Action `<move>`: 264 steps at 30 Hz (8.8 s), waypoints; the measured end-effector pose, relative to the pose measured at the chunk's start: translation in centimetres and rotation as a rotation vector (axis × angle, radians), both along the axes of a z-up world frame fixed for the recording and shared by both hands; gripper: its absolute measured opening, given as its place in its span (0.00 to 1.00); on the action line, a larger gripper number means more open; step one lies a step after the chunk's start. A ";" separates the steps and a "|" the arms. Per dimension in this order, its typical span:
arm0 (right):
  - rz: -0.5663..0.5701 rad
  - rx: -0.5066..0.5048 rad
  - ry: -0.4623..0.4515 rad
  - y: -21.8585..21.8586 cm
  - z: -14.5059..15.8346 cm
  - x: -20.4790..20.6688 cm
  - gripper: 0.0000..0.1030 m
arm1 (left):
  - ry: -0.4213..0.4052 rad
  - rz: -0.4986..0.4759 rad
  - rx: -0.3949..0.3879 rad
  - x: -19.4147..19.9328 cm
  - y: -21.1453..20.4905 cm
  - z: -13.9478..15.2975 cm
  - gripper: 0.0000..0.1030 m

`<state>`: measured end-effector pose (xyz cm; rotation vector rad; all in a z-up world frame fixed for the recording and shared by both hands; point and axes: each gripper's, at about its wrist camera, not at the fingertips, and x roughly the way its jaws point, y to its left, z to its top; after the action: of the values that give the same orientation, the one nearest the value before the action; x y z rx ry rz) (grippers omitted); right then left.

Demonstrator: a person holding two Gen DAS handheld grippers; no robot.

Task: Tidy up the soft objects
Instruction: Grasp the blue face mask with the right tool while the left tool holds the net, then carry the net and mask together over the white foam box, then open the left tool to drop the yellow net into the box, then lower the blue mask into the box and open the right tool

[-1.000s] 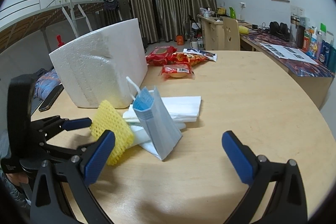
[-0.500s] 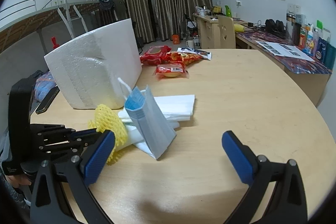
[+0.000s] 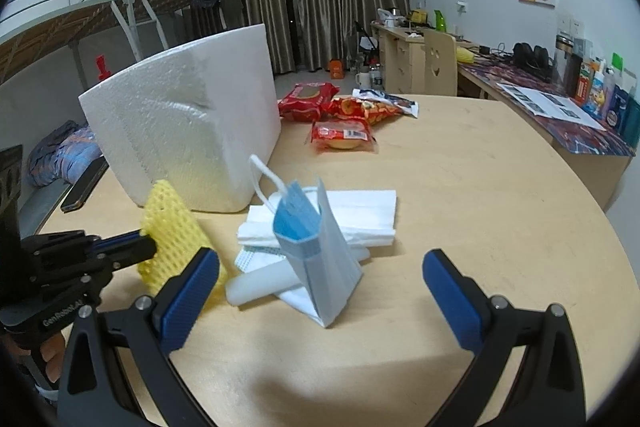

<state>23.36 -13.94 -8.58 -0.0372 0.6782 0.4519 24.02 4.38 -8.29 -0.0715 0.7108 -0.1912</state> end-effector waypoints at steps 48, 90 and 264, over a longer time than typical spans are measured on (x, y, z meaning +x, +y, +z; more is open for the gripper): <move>-0.122 0.029 -0.002 -2.2 3.8 -1.4 0.06 | -0.149 -0.005 -0.053 -5.0 2.0 4.0 0.06; 0.030 0.157 -0.260 -3.4 11.0 -10.0 0.06 | -0.410 0.101 0.068 -17.0 1.0 13.3 0.06; 0.220 0.051 -0.159 14.4 12.8 8.4 0.07 | -0.402 0.432 0.124 2.5 12.5 18.4 1.00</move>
<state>31.79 0.47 4.25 -0.0999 0.5075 0.6706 26.52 16.84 10.07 -0.0641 0.2921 0.2485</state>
